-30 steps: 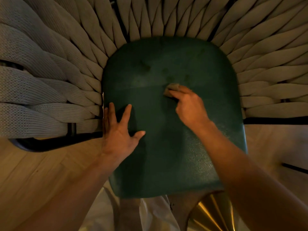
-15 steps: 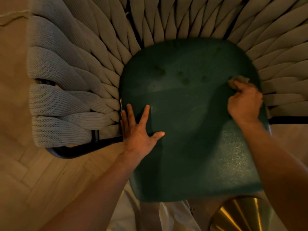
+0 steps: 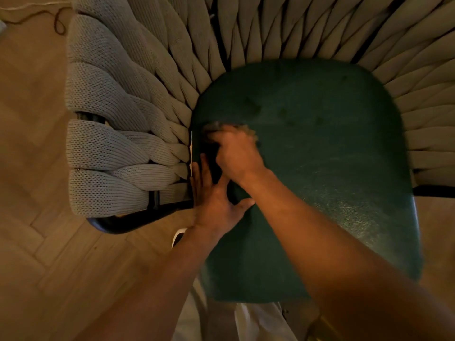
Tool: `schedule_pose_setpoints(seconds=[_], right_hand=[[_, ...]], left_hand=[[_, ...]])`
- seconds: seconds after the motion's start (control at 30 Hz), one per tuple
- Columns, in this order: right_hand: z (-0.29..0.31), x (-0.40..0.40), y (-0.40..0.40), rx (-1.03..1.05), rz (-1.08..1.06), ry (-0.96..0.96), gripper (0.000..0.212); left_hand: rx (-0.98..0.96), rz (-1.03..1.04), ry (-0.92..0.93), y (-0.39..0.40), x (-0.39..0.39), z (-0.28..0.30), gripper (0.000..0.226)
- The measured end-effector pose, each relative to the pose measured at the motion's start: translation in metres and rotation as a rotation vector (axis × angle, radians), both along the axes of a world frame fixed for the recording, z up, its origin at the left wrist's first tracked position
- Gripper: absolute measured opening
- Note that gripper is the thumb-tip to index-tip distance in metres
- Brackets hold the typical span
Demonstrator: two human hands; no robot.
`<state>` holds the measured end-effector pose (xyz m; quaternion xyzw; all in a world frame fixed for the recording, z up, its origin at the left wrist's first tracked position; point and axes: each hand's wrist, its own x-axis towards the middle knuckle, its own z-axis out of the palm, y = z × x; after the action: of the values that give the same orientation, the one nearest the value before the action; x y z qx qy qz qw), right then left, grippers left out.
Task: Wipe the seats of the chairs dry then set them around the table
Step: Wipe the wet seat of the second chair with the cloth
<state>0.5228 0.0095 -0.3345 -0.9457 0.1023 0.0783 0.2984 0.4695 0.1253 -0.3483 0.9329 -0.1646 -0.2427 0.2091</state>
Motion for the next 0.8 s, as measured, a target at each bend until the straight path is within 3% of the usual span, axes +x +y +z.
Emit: schedule_pose_setpoints(seconds=[0.1, 0.27, 0.47, 0.8], right_hand=[[0.006, 0.016, 0.011, -0.051, 0.131, 0.021, 0.050], [0.005, 0.002, -0.020, -0.090, 0.168, 0.030, 0.046], [-0.005, -0.054, -0.103, -0.100, -0.108, -0.139, 0.052], [-0.007, -0.117, -0.217, -0.310, -0.548, -0.036, 0.055]], left_hand=[[-0.015, -0.011, -0.020, 0.001, 0.000, -0.001, 0.099], [0.086, 0.001, 0.072, -0.008, 0.005, 0.011, 0.099], [0.070, 0.075, 0.091, -0.020, 0.025, 0.019, 0.094], [0.089, 0.064, 0.122, -0.019, 0.037, 0.007, 0.096]])
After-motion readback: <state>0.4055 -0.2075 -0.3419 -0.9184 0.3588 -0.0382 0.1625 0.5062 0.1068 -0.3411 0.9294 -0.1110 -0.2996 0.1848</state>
